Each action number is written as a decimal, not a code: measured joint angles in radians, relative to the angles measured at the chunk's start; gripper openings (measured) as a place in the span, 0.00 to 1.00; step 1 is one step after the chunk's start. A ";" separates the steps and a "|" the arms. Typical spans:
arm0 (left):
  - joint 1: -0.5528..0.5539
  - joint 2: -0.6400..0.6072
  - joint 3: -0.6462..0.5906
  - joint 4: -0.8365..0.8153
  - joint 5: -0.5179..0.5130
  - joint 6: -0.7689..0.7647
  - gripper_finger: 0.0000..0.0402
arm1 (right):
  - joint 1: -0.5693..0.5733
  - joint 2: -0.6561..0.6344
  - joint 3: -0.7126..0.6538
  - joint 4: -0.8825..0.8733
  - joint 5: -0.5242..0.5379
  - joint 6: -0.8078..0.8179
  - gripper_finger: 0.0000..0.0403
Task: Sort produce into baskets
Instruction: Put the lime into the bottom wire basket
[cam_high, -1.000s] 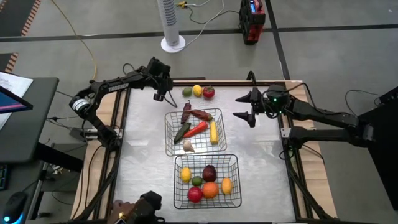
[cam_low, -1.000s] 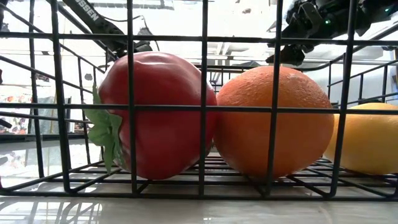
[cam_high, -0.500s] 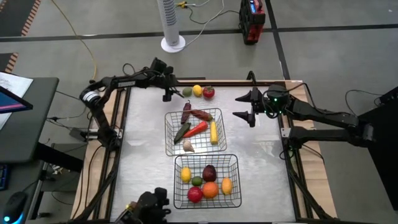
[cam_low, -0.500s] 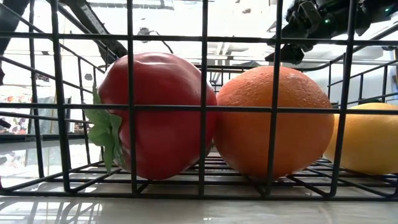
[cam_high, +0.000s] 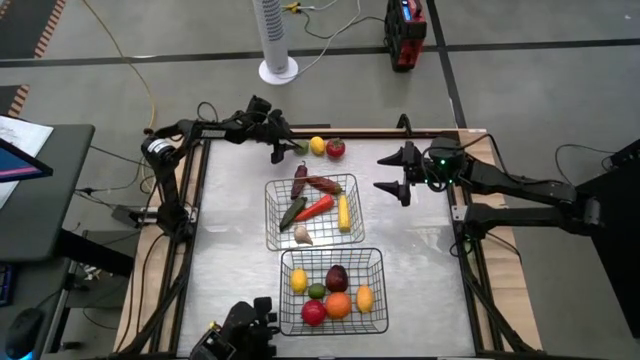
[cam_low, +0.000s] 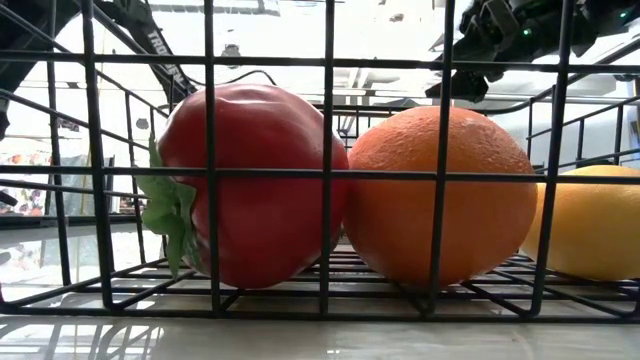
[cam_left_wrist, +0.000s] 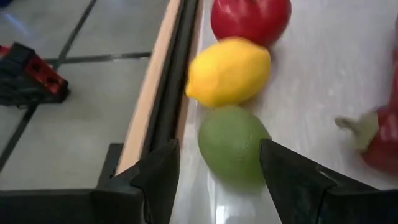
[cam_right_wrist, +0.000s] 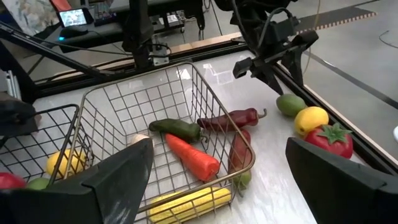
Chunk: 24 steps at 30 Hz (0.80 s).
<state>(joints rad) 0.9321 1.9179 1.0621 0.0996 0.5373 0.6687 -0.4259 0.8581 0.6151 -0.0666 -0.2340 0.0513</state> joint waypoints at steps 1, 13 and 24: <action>0.000 0.000 0.001 0.007 0.004 -0.006 0.53 | 0.000 0.000 0.000 0.000 0.000 0.000 0.98; -0.028 -0.001 0.002 -0.004 -0.018 0.032 0.71 | 0.000 0.000 0.000 0.000 0.000 0.000 0.98; -0.063 -0.002 0.023 -0.059 -0.042 0.045 0.71 | -0.002 0.000 0.000 0.011 0.000 0.002 0.98</action>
<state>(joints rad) 0.8692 1.9160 1.0847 0.0410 0.4949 0.7136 -0.4278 0.8581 0.6151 -0.0554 -0.2340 0.0532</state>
